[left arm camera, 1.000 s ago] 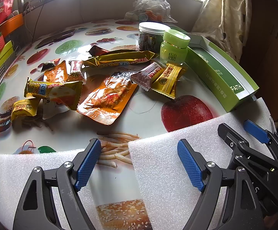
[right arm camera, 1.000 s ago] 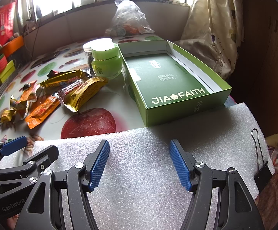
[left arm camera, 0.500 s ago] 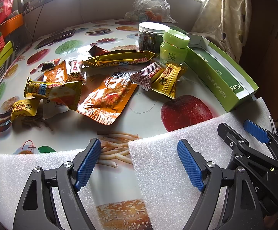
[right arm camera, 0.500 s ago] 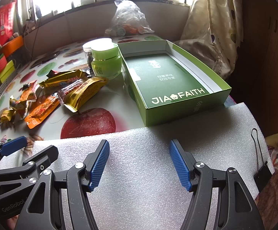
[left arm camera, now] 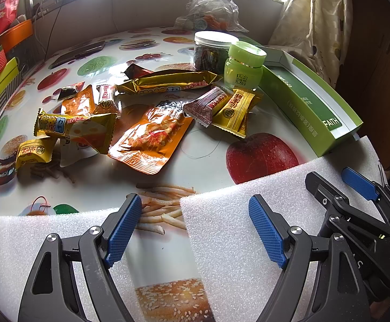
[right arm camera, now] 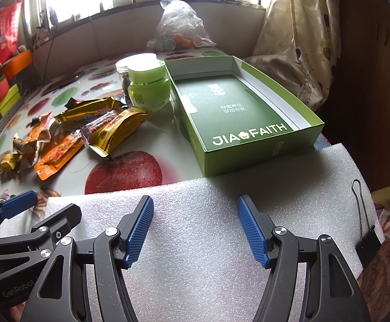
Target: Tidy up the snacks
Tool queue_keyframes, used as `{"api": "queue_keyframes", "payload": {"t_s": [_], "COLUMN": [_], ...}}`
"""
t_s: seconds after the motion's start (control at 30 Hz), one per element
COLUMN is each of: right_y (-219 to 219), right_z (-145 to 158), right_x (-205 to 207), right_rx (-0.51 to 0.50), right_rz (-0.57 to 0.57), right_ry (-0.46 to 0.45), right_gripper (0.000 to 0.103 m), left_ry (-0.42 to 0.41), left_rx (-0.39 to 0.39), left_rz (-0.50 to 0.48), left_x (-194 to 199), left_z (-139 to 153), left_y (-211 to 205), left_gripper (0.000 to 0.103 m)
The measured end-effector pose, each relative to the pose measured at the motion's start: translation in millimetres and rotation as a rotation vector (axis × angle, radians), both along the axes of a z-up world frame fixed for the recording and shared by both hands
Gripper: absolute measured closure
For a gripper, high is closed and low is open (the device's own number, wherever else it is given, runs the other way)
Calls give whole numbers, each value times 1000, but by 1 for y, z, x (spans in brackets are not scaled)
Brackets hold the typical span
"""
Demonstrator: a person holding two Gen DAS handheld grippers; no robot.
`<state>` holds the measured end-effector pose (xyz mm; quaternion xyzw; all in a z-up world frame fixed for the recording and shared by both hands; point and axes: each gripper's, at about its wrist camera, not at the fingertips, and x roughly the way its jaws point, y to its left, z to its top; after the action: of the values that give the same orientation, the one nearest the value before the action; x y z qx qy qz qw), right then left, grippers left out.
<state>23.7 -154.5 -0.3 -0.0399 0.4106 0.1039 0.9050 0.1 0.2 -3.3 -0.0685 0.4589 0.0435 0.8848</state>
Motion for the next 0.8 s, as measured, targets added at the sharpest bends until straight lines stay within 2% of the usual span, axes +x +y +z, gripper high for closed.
{"api": "queue_keyframes", "payload": {"t_s": [0.8], "right_y": [4], "right_z": [2], "right_x": [-3], "right_rx": [-5], "right_rz": [-2], "right_ry": [2], "right_gripper": [38], "left_ry": [1], "left_rx": [-3], "left_rz": [-12], "left_x": [-5], "left_z": [2], "left_y": [3], "left_gripper": [21]}}
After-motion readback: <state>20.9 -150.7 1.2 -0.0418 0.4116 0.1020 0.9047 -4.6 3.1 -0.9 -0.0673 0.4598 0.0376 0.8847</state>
